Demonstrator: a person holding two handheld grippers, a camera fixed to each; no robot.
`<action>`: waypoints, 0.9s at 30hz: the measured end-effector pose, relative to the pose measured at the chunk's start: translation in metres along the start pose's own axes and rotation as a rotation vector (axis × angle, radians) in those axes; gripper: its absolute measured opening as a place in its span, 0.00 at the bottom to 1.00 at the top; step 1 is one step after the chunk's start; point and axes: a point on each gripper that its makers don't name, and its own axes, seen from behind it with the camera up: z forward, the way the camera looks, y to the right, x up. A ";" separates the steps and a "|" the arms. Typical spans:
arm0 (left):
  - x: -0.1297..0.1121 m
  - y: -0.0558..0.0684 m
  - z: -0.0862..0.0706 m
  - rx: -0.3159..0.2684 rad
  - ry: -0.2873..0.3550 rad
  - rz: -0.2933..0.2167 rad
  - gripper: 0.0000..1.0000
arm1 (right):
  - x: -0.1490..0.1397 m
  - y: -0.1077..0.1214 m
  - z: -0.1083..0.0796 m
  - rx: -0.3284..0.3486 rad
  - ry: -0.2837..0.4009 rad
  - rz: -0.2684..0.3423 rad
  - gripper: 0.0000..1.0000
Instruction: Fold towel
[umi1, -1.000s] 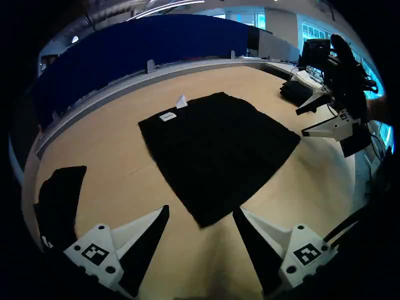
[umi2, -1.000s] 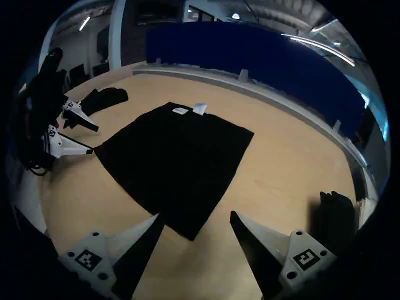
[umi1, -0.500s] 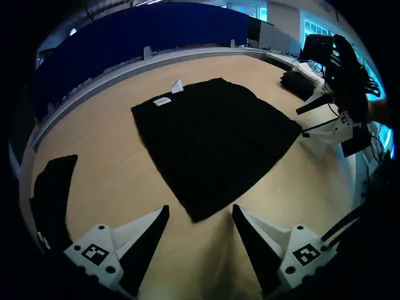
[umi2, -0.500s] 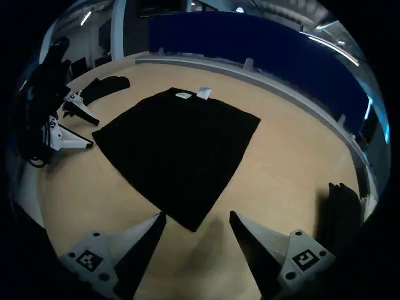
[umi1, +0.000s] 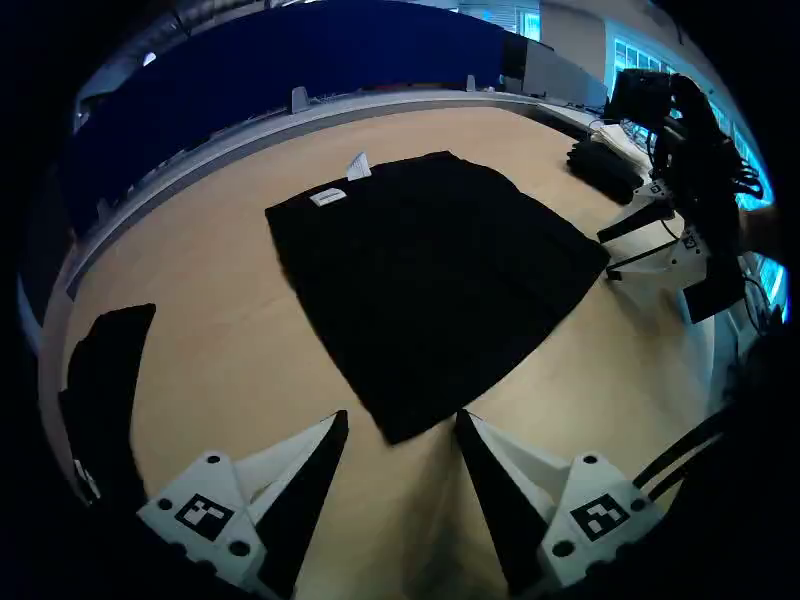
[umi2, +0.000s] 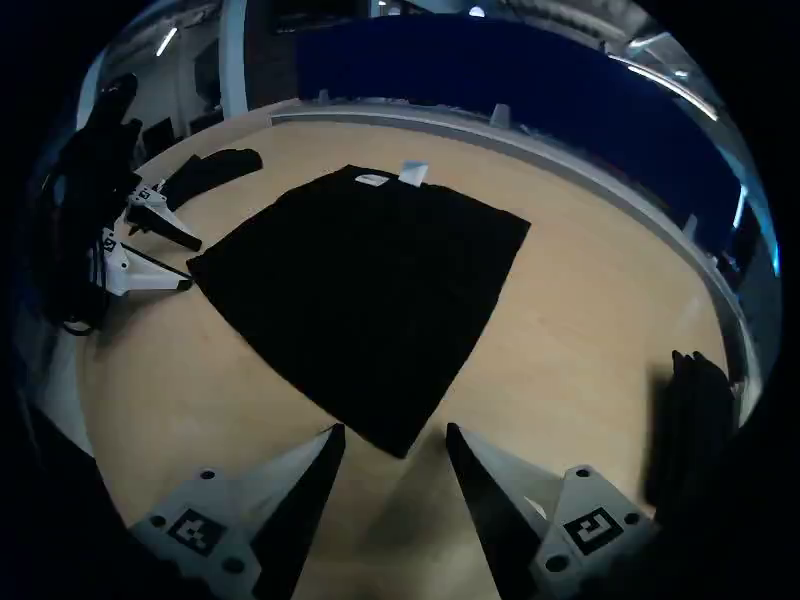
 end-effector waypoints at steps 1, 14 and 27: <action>0.000 0.000 0.000 0.001 -0.001 -0.003 0.77 | 0.000 0.000 0.000 0.000 0.001 0.001 0.77; -0.001 0.001 0.001 -0.002 -0.030 0.001 0.70 | -0.001 -0.003 0.001 0.017 0.004 0.020 0.67; -0.001 0.005 0.002 -0.001 -0.035 0.008 0.51 | 0.001 -0.001 0.003 0.018 -0.010 0.029 0.43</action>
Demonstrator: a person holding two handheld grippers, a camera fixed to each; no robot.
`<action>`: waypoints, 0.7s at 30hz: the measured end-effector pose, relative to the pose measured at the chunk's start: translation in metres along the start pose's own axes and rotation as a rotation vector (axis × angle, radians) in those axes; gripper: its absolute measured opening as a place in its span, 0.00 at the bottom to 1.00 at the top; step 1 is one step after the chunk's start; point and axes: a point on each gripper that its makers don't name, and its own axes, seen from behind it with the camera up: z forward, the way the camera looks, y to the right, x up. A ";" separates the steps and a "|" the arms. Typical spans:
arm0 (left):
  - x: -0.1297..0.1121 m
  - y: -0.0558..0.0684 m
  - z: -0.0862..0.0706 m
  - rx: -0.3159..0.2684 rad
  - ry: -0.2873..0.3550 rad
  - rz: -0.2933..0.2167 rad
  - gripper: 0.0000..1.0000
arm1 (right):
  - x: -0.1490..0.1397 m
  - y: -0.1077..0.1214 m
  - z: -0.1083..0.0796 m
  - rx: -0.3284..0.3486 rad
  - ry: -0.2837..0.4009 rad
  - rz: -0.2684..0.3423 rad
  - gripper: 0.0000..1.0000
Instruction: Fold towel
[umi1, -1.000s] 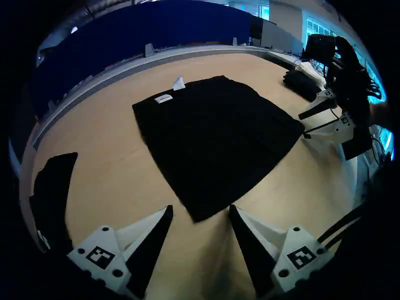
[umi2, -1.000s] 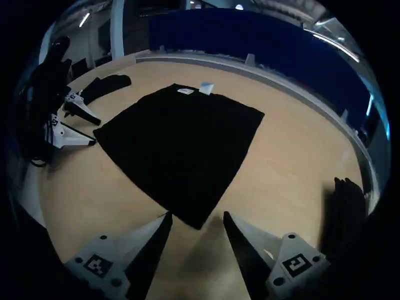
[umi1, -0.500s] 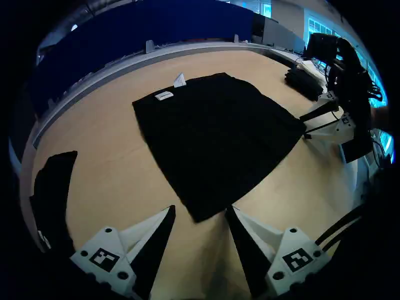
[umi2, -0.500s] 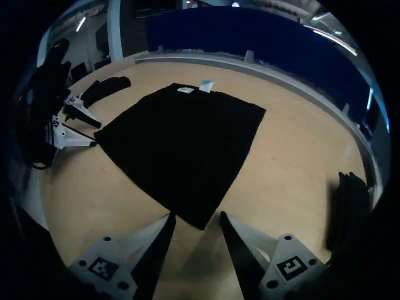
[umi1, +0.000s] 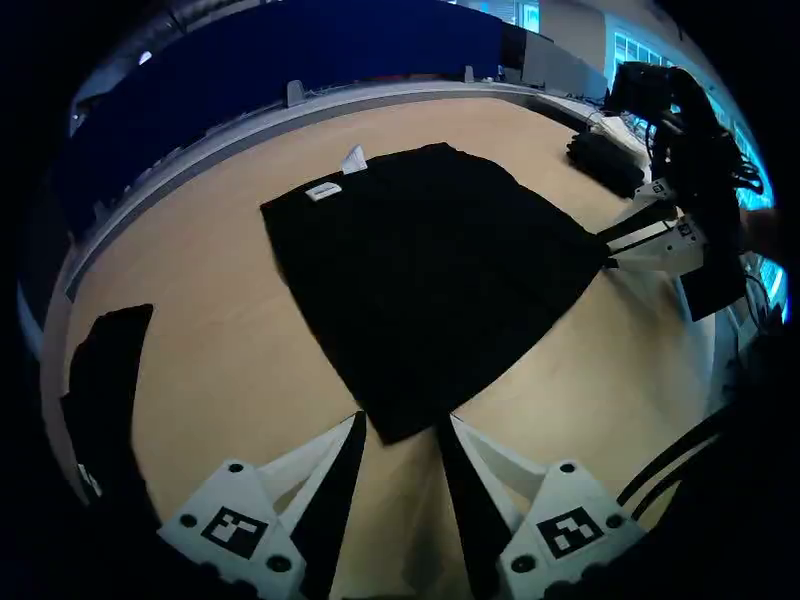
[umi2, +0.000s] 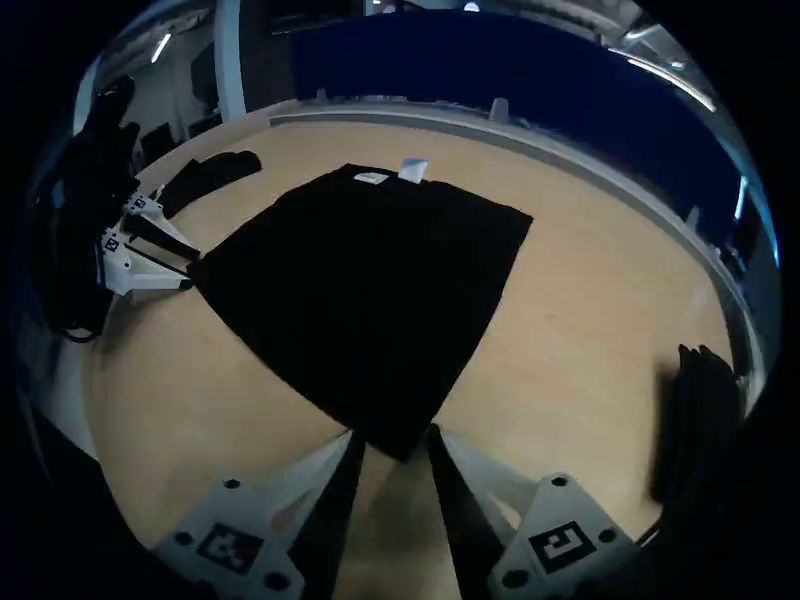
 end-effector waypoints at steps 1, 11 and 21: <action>0.000 0.000 0.000 0.000 0.000 -0.002 0.50 | 0.000 0.001 0.000 -0.002 -0.001 0.004 0.39; 0.000 0.000 -0.003 0.000 -0.008 0.002 0.32 | 0.001 0.001 -0.001 -0.003 -0.010 0.005 0.24; 0.001 -0.006 -0.003 0.034 -0.005 -0.022 0.10 | 0.004 -0.003 -0.001 0.021 -0.011 0.031 0.17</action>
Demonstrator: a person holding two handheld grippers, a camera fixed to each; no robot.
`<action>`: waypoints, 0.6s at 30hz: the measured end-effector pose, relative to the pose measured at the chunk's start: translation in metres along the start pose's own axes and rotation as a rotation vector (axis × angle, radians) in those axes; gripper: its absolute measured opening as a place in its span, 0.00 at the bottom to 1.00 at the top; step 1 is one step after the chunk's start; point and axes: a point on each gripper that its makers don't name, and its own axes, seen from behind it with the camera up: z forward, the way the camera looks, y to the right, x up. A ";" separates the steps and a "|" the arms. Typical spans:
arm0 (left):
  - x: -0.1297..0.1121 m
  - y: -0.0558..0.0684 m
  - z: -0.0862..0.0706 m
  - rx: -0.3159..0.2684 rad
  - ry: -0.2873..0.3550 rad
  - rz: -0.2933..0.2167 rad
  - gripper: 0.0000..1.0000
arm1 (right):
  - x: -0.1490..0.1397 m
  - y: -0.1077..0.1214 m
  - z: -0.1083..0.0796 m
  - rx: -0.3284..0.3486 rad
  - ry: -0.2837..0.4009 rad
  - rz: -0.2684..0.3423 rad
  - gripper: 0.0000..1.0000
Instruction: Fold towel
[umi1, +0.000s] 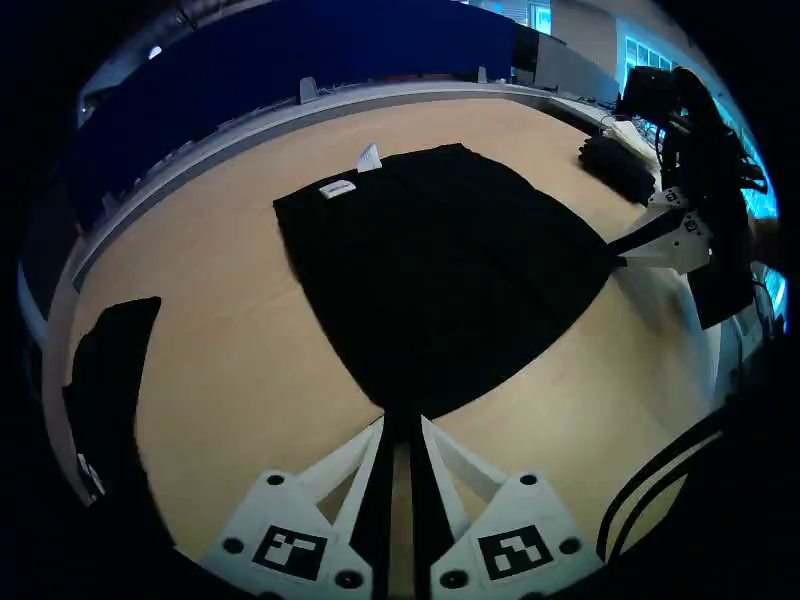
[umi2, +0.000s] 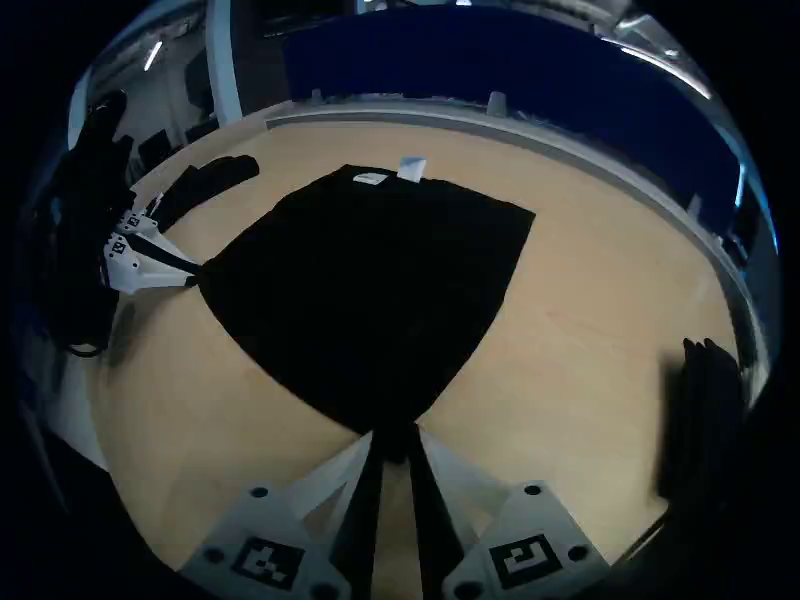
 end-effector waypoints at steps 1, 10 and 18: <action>0.000 0.000 0.000 0.000 0.000 0.002 0.10 | 0.000 0.000 0.000 -0.001 0.001 0.000 0.16; -0.001 0.002 -0.004 -0.001 -0.003 0.002 0.10 | 0.005 -0.002 -0.008 -0.003 0.015 -0.005 0.15; 0.003 0.008 -0.020 0.001 0.010 -0.032 0.09 | 0.019 -0.004 -0.028 -0.005 0.047 -0.005 0.15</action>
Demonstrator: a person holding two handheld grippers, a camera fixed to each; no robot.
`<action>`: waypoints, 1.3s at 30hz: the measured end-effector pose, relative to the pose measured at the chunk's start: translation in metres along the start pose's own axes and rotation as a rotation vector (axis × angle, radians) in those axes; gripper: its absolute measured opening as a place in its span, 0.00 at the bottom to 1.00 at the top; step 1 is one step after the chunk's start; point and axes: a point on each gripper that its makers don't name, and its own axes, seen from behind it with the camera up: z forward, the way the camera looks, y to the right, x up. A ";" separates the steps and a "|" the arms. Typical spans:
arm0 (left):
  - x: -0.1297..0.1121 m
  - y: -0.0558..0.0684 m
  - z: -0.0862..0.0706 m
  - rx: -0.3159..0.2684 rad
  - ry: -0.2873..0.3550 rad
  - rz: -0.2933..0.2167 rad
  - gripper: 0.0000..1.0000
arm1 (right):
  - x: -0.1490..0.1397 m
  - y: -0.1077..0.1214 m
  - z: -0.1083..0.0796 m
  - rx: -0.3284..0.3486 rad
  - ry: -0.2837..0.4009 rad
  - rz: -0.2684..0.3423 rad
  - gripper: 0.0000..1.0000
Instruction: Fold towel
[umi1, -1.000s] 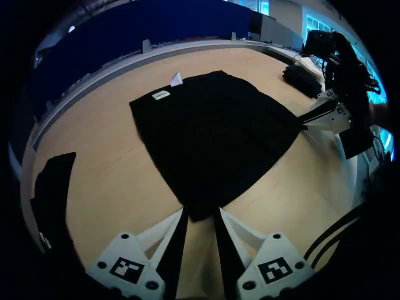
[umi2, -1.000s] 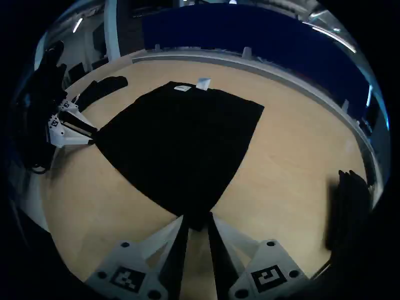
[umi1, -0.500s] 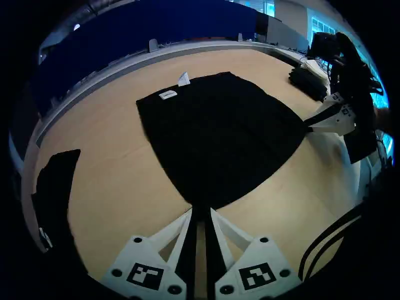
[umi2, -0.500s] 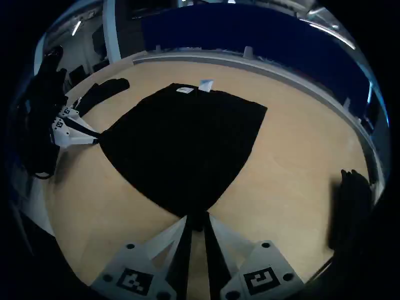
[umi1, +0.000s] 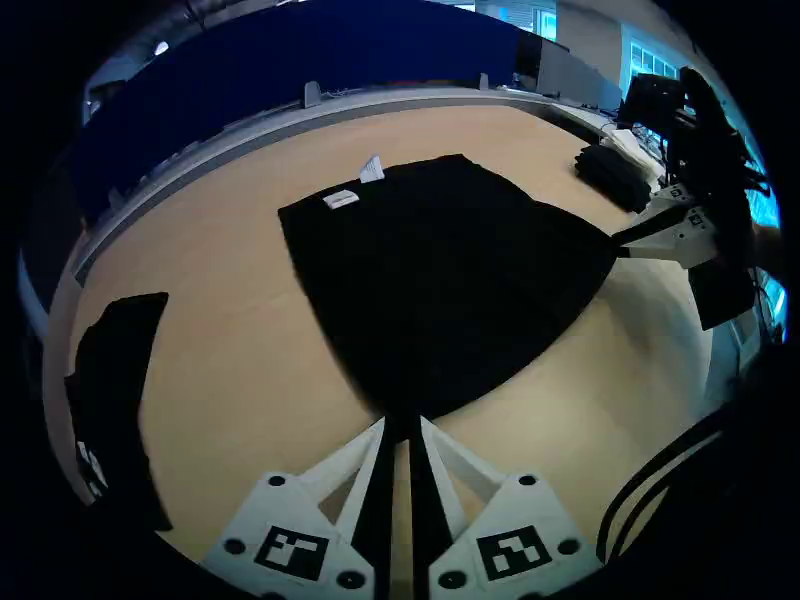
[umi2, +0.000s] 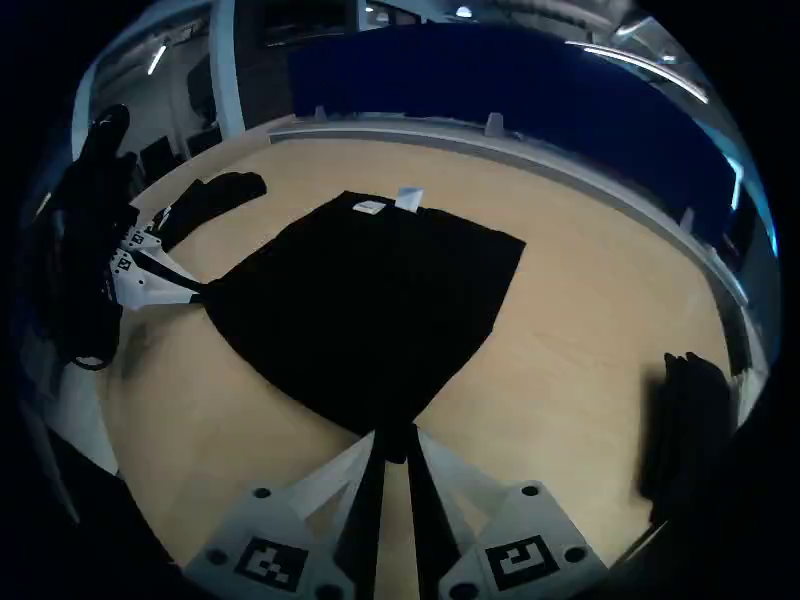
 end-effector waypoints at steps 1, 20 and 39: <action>0.001 0.001 -0.003 0.001 0.003 -0.006 0.09 | 0.002 -0.001 -0.003 0.000 0.004 0.001 0.15; 0.018 0.016 -0.066 0.008 0.031 -0.077 0.09 | 0.028 -0.019 -0.061 0.009 0.039 -0.013 0.15; 0.029 0.017 -0.087 0.014 0.048 -0.105 0.09 | 0.033 -0.024 -0.081 0.021 0.022 0.001 0.15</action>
